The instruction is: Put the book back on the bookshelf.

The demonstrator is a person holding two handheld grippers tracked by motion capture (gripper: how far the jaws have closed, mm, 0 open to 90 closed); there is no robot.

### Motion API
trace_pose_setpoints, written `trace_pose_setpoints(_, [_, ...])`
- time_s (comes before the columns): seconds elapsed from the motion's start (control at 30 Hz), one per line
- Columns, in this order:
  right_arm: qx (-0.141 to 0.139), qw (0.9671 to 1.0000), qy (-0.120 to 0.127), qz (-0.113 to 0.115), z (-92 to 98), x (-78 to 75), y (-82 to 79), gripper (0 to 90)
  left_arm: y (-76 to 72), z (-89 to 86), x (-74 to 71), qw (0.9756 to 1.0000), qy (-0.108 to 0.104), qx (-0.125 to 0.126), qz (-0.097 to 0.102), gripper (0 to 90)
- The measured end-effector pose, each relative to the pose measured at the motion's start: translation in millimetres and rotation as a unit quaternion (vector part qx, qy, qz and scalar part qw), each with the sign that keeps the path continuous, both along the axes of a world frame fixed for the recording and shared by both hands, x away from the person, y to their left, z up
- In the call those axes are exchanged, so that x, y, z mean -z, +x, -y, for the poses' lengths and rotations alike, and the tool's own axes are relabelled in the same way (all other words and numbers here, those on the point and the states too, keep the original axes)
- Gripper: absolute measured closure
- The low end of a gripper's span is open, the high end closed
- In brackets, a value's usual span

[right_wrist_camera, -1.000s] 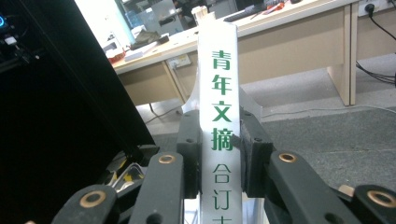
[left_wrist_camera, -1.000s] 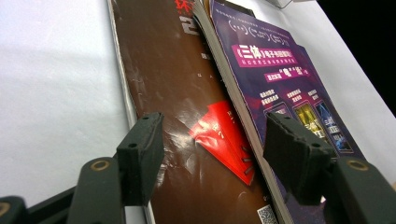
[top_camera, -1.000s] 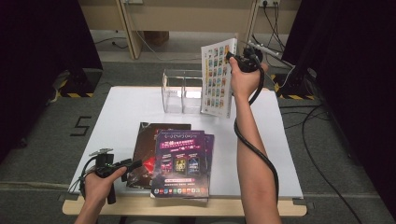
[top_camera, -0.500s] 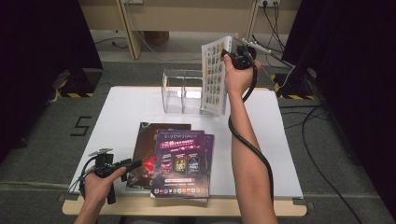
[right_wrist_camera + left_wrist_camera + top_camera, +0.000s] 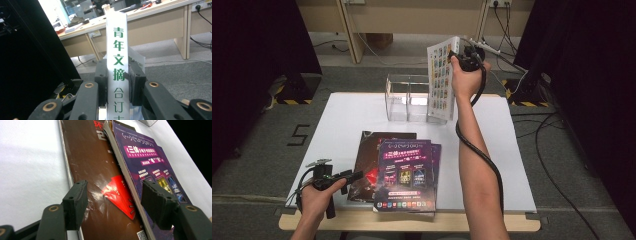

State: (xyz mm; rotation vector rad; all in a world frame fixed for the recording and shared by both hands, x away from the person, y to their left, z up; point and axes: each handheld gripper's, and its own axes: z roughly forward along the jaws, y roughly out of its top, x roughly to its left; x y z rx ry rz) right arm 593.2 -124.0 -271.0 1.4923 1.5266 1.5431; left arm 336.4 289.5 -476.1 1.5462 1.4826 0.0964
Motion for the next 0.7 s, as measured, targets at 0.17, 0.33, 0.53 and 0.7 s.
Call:
trace_pose_setpoints(0.17, [0.000, 1.0000, -0.001, -0.001, 0.0, 2.0, 3.2, 74.0, 0.0, 0.3, 0.0, 1.0000, 0.001, 0.002, 0.000, 37.5])
trace_pose_setpoints(0.33, [0.004, 1.0000, -0.002, 0.000, 0.6, 3.5, 7.1, 74.0, -0.4, -0.4, 0.6, 1.0000, 0.001, 0.001, -0.001, 37.5])
trace_pose_setpoints(0.53, [0.003, 1.0000, 0.000, 0.003, -2.4, 3.8, 12.1, 74.0, -0.2, -1.8, 0.9, 1.0000, -0.005, 0.003, 0.000, 37.3])
trace_pose_setpoints(0.7, [0.003, 1.0000, -0.001, 0.005, -4.4, 3.1, 14.4, 74.0, -0.2, -2.6, 1.4, 1.0000, -0.003, -0.001, 0.000, 37.4])
